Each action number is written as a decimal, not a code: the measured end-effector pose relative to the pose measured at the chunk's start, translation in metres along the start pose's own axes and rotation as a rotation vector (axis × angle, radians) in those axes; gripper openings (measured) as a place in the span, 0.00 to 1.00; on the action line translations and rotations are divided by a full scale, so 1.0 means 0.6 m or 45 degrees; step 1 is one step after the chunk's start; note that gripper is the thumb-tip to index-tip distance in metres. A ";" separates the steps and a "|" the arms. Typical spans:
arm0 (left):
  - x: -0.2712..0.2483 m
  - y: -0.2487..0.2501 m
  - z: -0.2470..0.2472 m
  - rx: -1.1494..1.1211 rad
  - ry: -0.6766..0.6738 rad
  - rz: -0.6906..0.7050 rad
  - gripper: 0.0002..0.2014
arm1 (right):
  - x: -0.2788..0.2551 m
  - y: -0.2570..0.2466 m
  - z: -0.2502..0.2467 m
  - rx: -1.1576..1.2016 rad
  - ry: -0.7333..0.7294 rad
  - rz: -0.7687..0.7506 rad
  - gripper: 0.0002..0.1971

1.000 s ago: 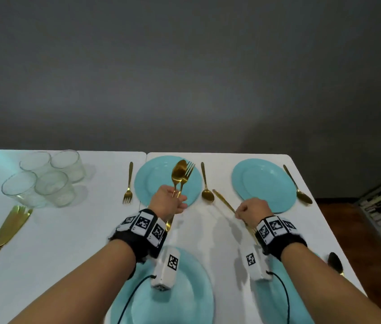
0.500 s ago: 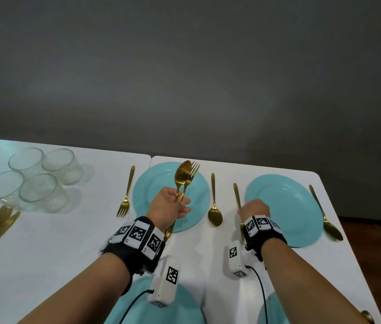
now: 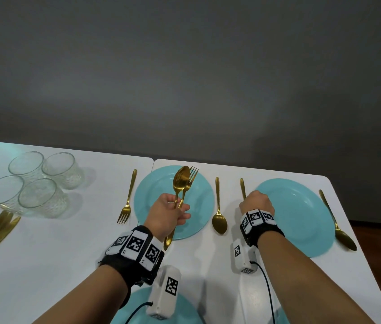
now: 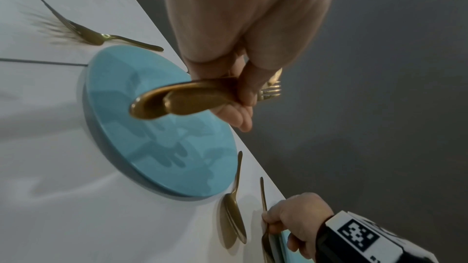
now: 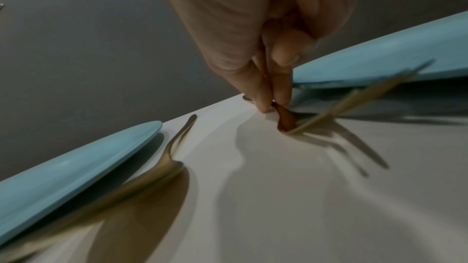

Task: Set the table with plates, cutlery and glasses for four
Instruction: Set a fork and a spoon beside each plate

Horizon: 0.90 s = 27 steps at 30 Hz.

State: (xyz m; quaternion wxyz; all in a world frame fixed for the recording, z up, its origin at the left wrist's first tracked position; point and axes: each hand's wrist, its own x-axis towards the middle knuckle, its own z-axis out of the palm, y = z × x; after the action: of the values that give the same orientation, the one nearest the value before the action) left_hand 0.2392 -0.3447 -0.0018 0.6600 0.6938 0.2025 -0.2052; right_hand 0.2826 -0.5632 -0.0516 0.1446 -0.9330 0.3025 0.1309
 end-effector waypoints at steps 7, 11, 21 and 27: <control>-0.001 -0.006 -0.004 -0.015 0.018 -0.013 0.07 | 0.002 -0.002 -0.001 -0.037 0.001 -0.014 0.10; -0.003 -0.010 -0.006 -0.024 0.019 -0.024 0.08 | -0.002 -0.001 -0.001 -0.044 0.010 -0.022 0.10; -0.014 -0.014 -0.016 -0.050 0.035 -0.046 0.09 | -0.024 -0.005 -0.011 -0.065 0.007 -0.054 0.11; -0.041 -0.009 -0.015 -0.143 0.005 -0.058 0.06 | -0.078 -0.021 -0.036 -0.046 0.001 -0.239 0.13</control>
State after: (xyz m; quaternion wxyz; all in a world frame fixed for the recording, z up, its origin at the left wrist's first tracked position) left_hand 0.2156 -0.3356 0.0076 0.6925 0.6513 0.2309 -0.2071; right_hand 0.2572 -0.5363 -0.0136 0.1392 -0.9597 0.2113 0.1219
